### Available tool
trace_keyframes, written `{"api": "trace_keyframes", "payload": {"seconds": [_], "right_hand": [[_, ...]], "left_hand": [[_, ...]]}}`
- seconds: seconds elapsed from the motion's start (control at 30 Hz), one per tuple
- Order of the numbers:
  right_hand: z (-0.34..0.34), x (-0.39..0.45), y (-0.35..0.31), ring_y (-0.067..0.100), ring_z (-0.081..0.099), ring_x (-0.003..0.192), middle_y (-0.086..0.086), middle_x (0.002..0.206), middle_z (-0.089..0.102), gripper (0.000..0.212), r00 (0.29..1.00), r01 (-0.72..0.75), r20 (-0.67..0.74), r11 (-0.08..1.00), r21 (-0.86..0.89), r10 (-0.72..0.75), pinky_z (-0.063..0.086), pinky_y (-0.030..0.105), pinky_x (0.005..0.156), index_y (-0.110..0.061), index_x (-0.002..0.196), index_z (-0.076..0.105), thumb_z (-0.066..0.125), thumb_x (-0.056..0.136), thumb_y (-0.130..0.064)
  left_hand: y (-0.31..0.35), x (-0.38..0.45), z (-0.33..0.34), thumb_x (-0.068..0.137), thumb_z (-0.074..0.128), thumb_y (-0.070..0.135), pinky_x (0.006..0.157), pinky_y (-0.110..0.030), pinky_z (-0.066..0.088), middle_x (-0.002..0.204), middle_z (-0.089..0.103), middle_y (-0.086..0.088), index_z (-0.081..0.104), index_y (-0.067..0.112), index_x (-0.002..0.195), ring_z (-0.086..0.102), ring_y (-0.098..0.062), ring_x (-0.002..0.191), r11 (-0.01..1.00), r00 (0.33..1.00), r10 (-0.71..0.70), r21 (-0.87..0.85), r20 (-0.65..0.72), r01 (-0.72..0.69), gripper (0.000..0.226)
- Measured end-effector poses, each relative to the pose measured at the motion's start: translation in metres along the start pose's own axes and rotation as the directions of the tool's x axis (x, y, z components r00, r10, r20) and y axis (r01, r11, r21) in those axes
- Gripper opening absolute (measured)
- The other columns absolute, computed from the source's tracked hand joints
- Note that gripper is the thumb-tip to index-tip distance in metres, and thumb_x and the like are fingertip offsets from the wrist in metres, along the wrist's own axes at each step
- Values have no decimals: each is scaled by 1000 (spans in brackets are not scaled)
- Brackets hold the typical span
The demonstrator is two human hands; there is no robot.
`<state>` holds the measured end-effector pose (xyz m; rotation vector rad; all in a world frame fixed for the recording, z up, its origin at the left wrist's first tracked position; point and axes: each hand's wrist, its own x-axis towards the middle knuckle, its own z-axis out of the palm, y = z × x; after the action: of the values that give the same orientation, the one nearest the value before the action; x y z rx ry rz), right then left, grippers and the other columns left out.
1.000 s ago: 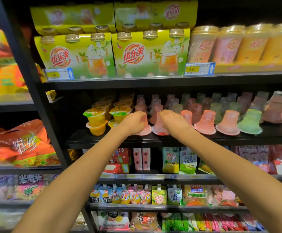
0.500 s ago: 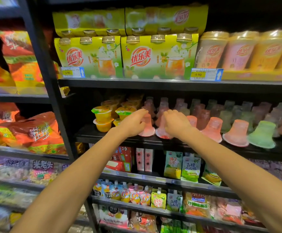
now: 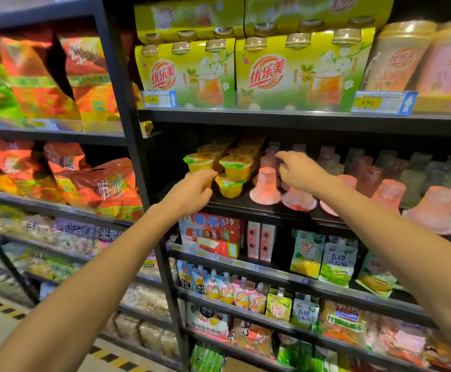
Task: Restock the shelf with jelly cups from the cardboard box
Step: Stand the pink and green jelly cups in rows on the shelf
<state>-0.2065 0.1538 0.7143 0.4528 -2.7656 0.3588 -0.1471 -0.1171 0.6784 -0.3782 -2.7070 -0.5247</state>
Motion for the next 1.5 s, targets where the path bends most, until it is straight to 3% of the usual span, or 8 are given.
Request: {"api": "trace_keyframes", "payload": {"seconds": [0.13,0.3,0.67,0.77,1.0,1.27,1.5], "right_hand": [[5,9,-21,32,48,132,13,147,48,49,999,42,17,999,15,-43,41,39,106,-11,146,43,46,98,-13],[13,27,-52,31,48,132,14,148,47,53,996,85,7,996,37,-85,41,39,109,-10,148,40,46,96,-12],[35,47,-82,27,44,135,11,151,43,72,986,106,137,991,-81,-94,37,36,110,-12,152,33,65,89,-30],[44,48,-80,27,45,134,10,150,44,69,988,83,138,989,-119,-66,37,38,111,-12,151,35,65,91,-33],[62,49,-83,25,49,131,6,146,50,60,999,26,46,992,-125,-20,40,37,108,-14,147,43,66,93,-29],[65,46,-86,24,57,122,3,143,55,59,999,-30,-45,995,-93,26,44,38,103,-18,143,50,72,88,-21],[61,45,-92,23,60,117,2,141,57,57,999,-36,-32,994,-100,33,48,40,100,-21,143,51,72,89,-24]], "left_hand": [[-15,-3,8,96,49,15,107,-35,41,151,41,0,38,19,147,43,-18,135,999,996,21,44,89,-25,53],[-34,4,21,97,49,18,113,-32,31,157,31,-1,31,17,151,32,-16,142,997,987,39,66,156,-49,57],[-70,25,42,97,48,14,115,-22,13,162,15,-3,21,13,155,12,-13,149,962,952,268,-99,145,-256,63],[-81,29,47,97,48,10,113,-19,10,162,15,-3,21,12,155,11,-13,149,943,938,317,-155,143,-295,64],[-95,33,55,93,49,6,119,-27,19,163,12,1,22,15,155,12,-11,149,911,925,345,-296,160,-288,68],[-98,43,56,92,51,5,114,-24,20,161,20,0,25,17,153,20,-14,147,901,924,352,-323,149,-291,67],[-102,47,57,91,51,5,118,-28,21,161,21,0,27,17,153,18,-13,148,895,908,389,-298,157,-332,67]]}}
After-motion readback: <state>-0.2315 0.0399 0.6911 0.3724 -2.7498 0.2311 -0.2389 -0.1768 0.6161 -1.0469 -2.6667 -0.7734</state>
